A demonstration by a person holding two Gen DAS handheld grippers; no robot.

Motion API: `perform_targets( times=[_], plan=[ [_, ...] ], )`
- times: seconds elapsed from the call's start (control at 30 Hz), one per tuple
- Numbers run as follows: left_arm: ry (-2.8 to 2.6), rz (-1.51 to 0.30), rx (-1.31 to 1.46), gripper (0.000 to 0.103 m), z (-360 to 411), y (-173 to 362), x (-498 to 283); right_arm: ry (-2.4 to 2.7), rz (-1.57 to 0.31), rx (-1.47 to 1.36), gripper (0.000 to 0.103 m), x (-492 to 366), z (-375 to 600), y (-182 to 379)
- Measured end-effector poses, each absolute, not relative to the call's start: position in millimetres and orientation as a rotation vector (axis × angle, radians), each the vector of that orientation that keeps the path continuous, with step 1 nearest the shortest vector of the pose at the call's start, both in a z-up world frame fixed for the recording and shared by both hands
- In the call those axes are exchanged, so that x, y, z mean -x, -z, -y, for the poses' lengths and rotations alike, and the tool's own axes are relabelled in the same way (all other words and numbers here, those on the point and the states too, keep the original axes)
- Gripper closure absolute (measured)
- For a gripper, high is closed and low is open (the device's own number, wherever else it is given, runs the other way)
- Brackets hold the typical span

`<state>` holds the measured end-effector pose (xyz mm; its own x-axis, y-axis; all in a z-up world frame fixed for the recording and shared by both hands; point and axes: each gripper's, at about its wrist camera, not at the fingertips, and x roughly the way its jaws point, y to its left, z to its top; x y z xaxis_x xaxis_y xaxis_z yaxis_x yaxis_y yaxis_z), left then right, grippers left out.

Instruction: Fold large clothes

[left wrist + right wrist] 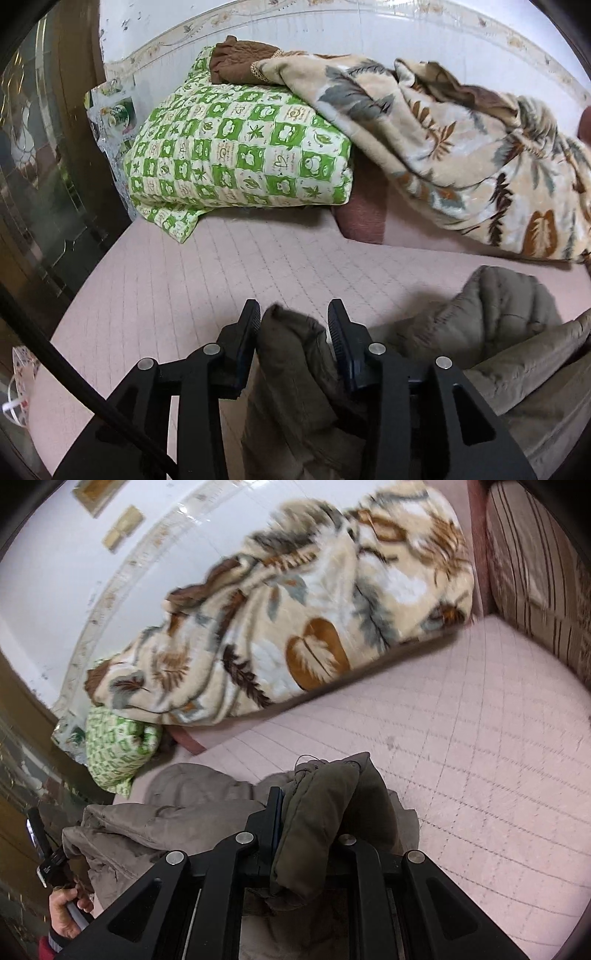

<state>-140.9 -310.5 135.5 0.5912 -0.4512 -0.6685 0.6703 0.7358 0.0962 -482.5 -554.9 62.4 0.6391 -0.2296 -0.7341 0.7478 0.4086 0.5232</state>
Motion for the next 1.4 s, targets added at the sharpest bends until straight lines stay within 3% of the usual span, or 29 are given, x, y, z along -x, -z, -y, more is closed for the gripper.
perform_targets(
  times=[0.3, 0.53, 0.63, 0.7, 0.77, 1.03, 1.27, 1.4],
  plan=[
    [0.610, -0.684, -0.367, 0.046, 318.7, -131.5, 111.5, 0.559, -0.557, -1.321, 0.081, 491.3, 594.6, -10.9],
    [0.551, -0.678, -0.287, 0.046, 300.9, -161.8, 86.5, 0.485, -0.506, -1.337, 0.073, 504.2, 600.0, -41.1],
    [0.575, -0.655, -0.273, 0.046, 293.5, -174.0, 94.4, 0.492, -0.458, -1.325, 0.061, 511.9, 600.8, -55.4],
    [0.617, -0.641, -0.263, 0.046, 289.3, -180.8, 106.3, 0.501, -0.401, -1.322, 0.044, 520.4, 603.6, -63.8],
    [0.695, -0.622, -0.268, 0.046, 289.0, -185.1, 127.7, 0.516, -0.357, -1.293, 0.044, 528.2, 602.6, -76.5],
    [1.028, -0.646, -0.452, 0.046, 337.9, -150.3, 225.5, 0.557, -0.666, -0.792, 0.044, 459.0, 541.9, -105.2],
    [0.950, -0.820, -0.586, 0.046, 389.3, -86.6, 217.2, 0.665, -0.867, -0.610, 0.044, 413.5, 527.2, -45.8],
    [0.952, -0.927, -0.601, 0.043, 403.7, -63.3, 202.7, 0.642, -0.961, -0.675, 0.044, 409.2, 544.2, -7.2]
  ],
)
